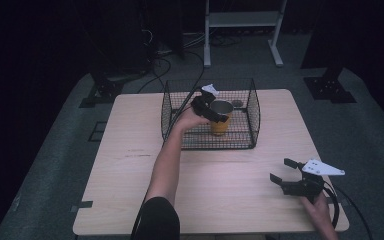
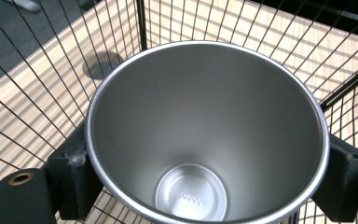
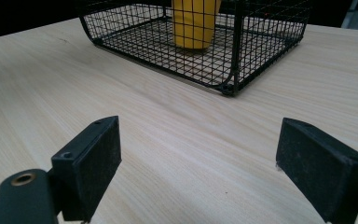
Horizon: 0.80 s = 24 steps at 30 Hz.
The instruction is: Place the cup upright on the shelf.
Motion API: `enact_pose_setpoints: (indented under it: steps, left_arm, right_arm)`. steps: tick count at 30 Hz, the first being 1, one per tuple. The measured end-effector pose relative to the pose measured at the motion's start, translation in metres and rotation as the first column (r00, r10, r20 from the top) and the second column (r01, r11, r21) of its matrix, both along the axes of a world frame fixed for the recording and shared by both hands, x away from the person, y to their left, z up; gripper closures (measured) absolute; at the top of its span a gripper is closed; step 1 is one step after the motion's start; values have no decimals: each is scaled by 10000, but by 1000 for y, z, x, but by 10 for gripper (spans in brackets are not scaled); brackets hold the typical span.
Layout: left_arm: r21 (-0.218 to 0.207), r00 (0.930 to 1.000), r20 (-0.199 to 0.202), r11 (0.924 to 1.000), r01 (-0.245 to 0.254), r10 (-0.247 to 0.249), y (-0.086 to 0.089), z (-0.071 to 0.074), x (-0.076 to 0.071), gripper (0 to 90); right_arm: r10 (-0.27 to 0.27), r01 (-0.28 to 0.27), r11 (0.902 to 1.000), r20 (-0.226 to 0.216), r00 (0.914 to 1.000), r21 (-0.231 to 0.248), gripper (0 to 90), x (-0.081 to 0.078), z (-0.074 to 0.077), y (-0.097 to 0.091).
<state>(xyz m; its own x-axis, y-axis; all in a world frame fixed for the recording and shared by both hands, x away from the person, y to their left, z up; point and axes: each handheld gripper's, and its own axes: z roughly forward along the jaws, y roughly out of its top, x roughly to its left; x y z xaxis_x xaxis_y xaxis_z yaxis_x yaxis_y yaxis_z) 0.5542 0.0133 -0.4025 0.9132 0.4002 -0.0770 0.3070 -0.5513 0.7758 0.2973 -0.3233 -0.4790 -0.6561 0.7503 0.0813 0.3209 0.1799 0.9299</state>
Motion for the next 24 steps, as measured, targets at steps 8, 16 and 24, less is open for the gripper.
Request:
enact_pose_setpoints:
  steps: [8,16,24]
  left_arm:
    - [5,10000,69,10000,-31,31,0,-1,-1,129]
    - [105,9998,172,9999,45,-47,1,-1,-3,128]
    - [162,9992,383,9998,123,-129,-1,-2,-6,112]
  right_arm:
    - [7,-7,10000,7,10000,-8,130,0,0,0]
    - [2,-2,10000,14,10000,-9,130,0,0,0]
    - [3,-3,10000,18,10000,2,130,0,0,0]
